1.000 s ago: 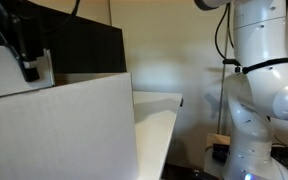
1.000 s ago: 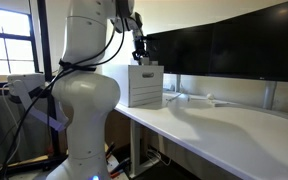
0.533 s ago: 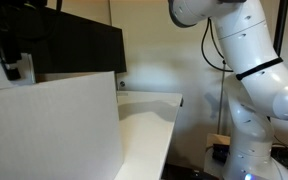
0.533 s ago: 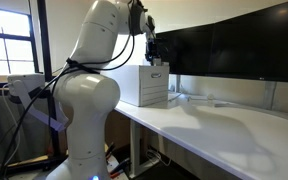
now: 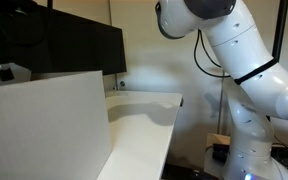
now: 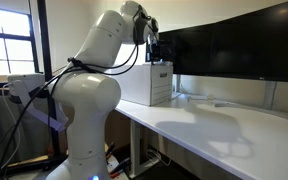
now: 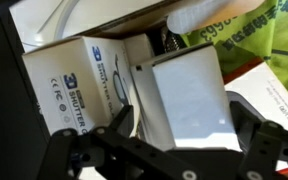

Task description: Put the left and right small boxes in the big box, respectively

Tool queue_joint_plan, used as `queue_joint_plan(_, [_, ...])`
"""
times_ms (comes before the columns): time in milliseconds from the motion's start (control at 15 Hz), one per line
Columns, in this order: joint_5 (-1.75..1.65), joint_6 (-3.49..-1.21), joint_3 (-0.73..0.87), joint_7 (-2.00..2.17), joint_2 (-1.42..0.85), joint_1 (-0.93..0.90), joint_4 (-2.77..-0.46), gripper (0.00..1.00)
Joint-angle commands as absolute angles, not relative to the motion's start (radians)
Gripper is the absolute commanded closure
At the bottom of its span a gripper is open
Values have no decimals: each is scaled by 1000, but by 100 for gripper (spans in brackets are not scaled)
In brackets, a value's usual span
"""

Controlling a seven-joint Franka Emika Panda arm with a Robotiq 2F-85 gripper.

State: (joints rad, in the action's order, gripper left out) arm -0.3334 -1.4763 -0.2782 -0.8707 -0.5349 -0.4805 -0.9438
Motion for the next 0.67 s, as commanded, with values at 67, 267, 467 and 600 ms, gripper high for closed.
queue_joint_plan(67, [-356,-1442,-244,-920,-616,-508,-811,0])
queue_joint_plan(267, [-347,-1416,-234,-939,-633,-517,-756,0])
queue_joint_plan(467, [-341,-1402,-242,-953,-630,-509,-726,0])
queue_joint_plan(600, [-340,-1403,-242,-956,-625,-508,-710,0])
